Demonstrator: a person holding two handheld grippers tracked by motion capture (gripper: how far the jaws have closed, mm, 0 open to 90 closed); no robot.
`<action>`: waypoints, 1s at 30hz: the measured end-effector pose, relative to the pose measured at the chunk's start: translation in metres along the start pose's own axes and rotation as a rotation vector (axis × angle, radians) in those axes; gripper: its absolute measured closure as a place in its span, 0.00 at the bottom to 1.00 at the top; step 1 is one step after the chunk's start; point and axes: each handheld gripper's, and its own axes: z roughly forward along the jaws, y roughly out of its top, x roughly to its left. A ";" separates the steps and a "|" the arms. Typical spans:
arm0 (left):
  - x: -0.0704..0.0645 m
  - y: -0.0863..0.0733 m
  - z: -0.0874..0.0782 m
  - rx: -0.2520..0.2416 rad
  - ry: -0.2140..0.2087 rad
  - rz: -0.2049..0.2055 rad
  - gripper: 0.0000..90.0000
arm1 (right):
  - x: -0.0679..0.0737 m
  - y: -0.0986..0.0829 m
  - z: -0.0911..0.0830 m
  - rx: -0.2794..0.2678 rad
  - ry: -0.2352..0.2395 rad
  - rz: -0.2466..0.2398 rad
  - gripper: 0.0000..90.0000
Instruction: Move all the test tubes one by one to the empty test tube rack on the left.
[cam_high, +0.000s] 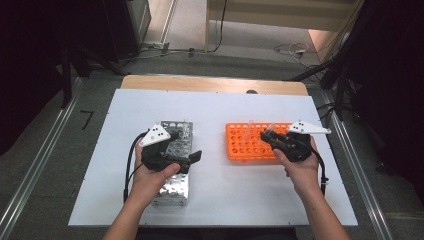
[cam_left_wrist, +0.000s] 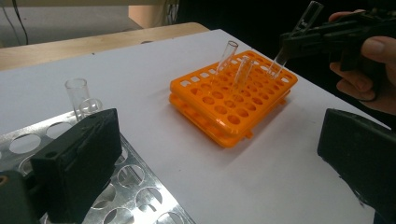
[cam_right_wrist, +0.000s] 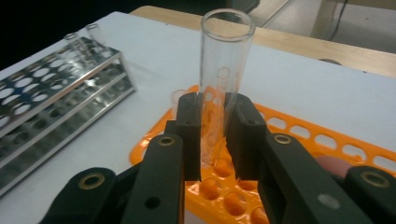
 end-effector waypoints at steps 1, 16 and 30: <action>0.000 0.000 0.000 0.000 0.000 0.001 0.00 | 0.004 0.001 -0.002 -0.001 0.010 -0.010 0.82; -0.008 0.004 0.001 -0.020 -0.017 0.001 0.00 | 0.046 0.003 0.004 0.031 0.137 -0.075 0.82; -0.030 0.008 0.012 -0.010 -0.078 0.045 0.03 | 0.078 -0.003 0.021 0.079 0.222 -0.126 0.83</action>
